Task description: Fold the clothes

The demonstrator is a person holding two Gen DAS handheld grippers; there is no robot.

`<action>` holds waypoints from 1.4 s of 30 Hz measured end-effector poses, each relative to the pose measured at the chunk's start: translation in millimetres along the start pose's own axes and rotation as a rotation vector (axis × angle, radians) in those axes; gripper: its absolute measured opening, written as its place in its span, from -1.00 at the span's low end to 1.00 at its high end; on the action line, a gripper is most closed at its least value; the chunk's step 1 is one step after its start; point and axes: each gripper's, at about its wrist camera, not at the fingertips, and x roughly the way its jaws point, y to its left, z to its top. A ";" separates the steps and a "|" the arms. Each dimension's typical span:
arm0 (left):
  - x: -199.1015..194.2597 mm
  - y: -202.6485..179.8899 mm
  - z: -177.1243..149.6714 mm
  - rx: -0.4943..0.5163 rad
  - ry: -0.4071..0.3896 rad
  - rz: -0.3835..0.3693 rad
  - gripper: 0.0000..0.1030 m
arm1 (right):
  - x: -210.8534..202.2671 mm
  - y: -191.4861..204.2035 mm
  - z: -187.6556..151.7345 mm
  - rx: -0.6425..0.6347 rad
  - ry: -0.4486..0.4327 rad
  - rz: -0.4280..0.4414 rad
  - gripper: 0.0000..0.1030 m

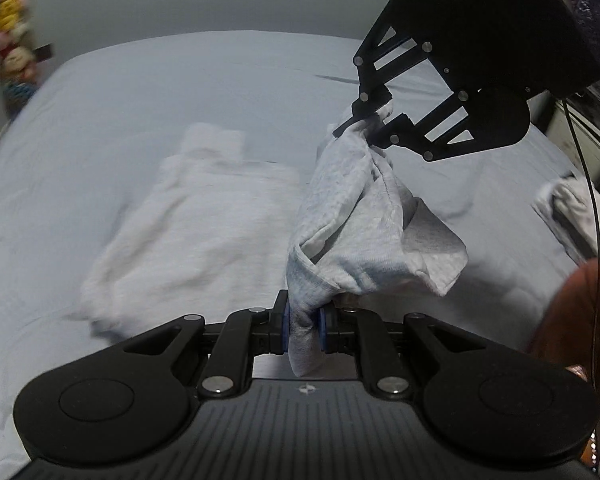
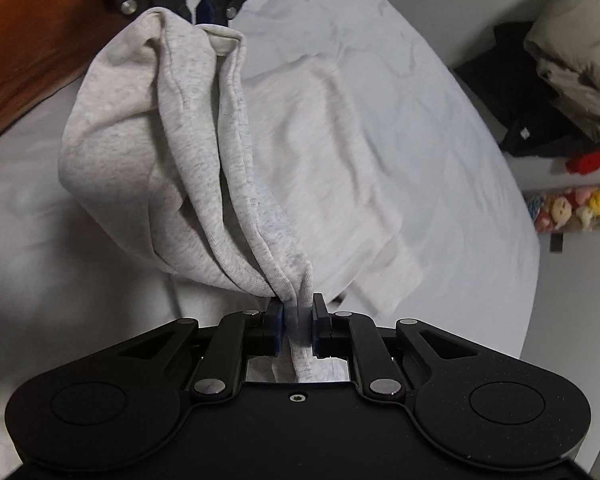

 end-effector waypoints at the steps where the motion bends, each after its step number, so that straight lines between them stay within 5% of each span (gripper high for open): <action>1: 0.5 7.2 0.7 -0.014 -0.004 0.007 -0.77 | 4.1 -5.4 4.4 0.000 -0.002 0.000 -0.80; 12: 36.8 98.5 -2.1 -0.205 0.005 0.011 -0.63 | 96.5 -69.5 51.9 0.043 -0.016 0.022 -0.78; 18: 44.9 128.7 -7.3 -0.268 -0.003 0.000 -0.50 | 118.0 -80.9 46.9 0.120 -0.047 0.005 -0.53; 20: 43.3 128.7 -5.4 -0.259 -0.001 0.014 -0.48 | 118.5 -87.5 42.5 0.166 -0.060 -0.024 -0.50; 22: 37.4 125.4 -2.2 -0.229 0.003 0.082 -0.25 | 114.7 -92.4 38.0 0.198 -0.066 -0.060 -0.42; 27: 12.9 121.3 -0.8 -0.187 -0.002 0.217 -0.24 | 98.6 -102.1 25.1 0.272 -0.055 -0.112 -0.40; 34: -17.6 92.8 7.5 -0.062 -0.035 0.184 -0.37 | 68.9 -82.4 7.0 0.354 -0.057 -0.050 -0.40; 42: 15.9 42.0 40.3 0.129 -0.071 0.121 -0.37 | 52.1 -57.6 -8.2 0.538 -0.108 0.086 -0.26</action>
